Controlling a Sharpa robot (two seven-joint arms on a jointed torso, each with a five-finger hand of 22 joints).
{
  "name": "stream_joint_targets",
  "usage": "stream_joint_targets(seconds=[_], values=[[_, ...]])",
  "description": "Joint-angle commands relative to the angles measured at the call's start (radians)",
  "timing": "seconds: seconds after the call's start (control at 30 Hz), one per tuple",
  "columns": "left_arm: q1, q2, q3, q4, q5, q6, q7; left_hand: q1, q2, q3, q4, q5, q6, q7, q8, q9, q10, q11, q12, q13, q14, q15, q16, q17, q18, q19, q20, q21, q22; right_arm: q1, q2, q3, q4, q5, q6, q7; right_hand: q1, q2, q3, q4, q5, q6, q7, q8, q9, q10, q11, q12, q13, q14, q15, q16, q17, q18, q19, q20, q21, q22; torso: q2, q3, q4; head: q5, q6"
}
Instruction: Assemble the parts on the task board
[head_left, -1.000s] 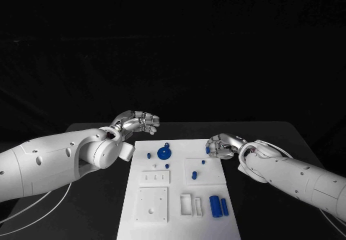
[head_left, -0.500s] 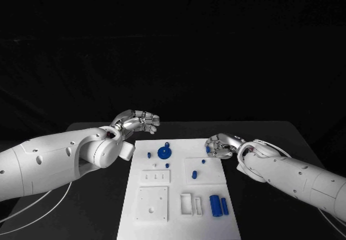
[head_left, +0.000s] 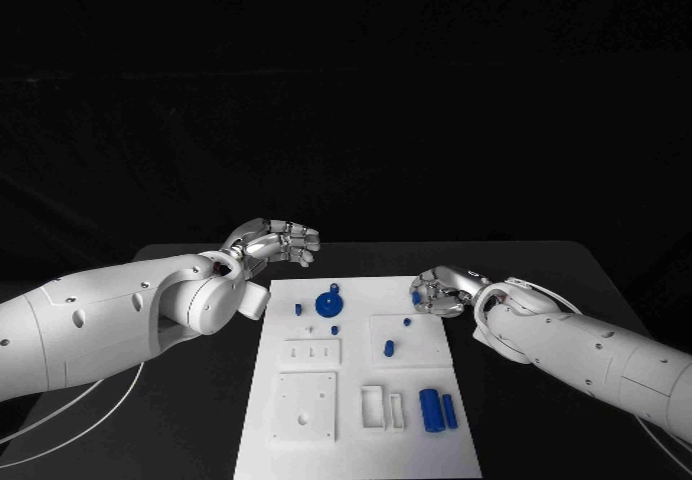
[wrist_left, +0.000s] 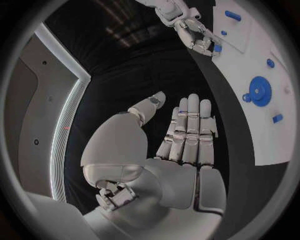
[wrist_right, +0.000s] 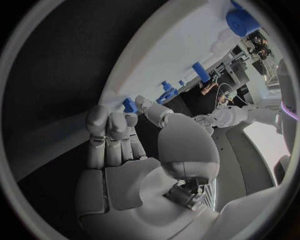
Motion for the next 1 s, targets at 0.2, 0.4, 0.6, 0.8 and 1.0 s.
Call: stream_joint_targets(seconds=[0.2,0.4,0.6,0.8,1.0], values=[[0.001,-0.001,0.001,0.003,-0.004,0.011,0.011,-0.005,-0.001,0.004,-0.003,0.001,0.004,0.003,-0.004,0.002,-0.002,0.006,-0.002,0.001,-0.005,-0.001,0.002,0.001,0.018,-0.007,0.000,0.006,0.019,-0.001,0.002,0.000,0.000,-0.033,0.002,-0.013,-0.007,0.006,0.015,0.002,-0.005,0.198,0.000,0.016,0.009,-0.065,-0.005,0.003,-0.003,0.002,-0.015,-0.006,0.002,0.100,0.000,-0.010,0.005,0.016,0.000,0.0007,-0.0006,0.000,-0.002],[0.001,-0.001,0.001,0.004,-0.005,0.011,0.011,-0.005,-0.001,0.004,-0.003,0.001,0.004,0.003,-0.004,0.002,-0.002,0.006,-0.003,0.001,-0.005,-0.001,0.002,0.002,0.018,-0.008,0.000,0.006,0.019,-0.001,0.003,0.000,0.001,-0.039,-0.003,-0.015,-0.005,0.010,0.024,0.003,-0.005,0.209,-0.005,0.024,0.016,-0.060,-0.010,0.002,-0.004,0.003,-0.020,-0.006,0.003,0.100,0.001,-0.011,0.006,0.015,0.000,0.0008,-0.0004,-0.001,-0.004],[0.001,-0.002,0.001,0.004,-0.006,0.011,0.011,-0.004,-0.001,0.004,-0.004,0.001,0.004,0.003,-0.005,0.002,-0.002,0.006,-0.003,0.001,-0.005,-0.001,0.002,0.002,0.018,-0.008,0.000,0.006,0.019,-0.001,0.006,0.000,0.005,-0.045,-0.018,-0.018,-0.003,0.012,0.029,0.003,-0.005,0.214,-0.008,0.029,0.020,-0.056,-0.013,0.003,-0.005,0.004,-0.023,-0.006,0.003,0.100,0.003,-0.012,0.006,0.015,0.001,0.0006,0.0001,-0.001,-0.005],[0.001,-0.003,0.001,0.005,-0.006,0.010,0.011,-0.004,-0.001,0.004,-0.004,0.001,0.004,0.003,-0.005,0.002,-0.002,0.006,-0.003,0.001,-0.005,-0.001,0.002,0.002,0.018,-0.008,0.000,0.006,0.019,-0.001,0.008,-0.001,0.008,-0.055,-0.031,-0.027,-0.002,0.013,0.034,0.001,-0.005,0.223,-0.013,0.037,0.027,-0.048,-0.017,0.004,-0.006,0.005,-0.026,-0.006,0.004,0.100,0.005,-0.013,0.006,0.014,0.001,0.0000,0.0000,-0.001,-0.006],[0.001,-0.005,0.001,0.006,-0.008,0.010,0.011,-0.004,-0.001,0.004,-0.004,0.001,0.004,0.003,-0.005,0.002,-0.002,0.005,-0.003,0.001,-0.005,-0.001,0.002,0.002,0.018,-0.008,0.000,0.006,0.019,-0.001,0.008,-0.001,0.012,-0.071,-0.044,-0.039,-0.005,0.017,0.039,0.001,-0.005,0.233,-0.017,0.048,0.039,-0.044,-0.021,0.004,-0.006,0.006,-0.031,-0.007,0.005,0.100,0.007,-0.013,0.006,0.014,0.000,-0.0001,-0.0003,-0.001,-0.007]])
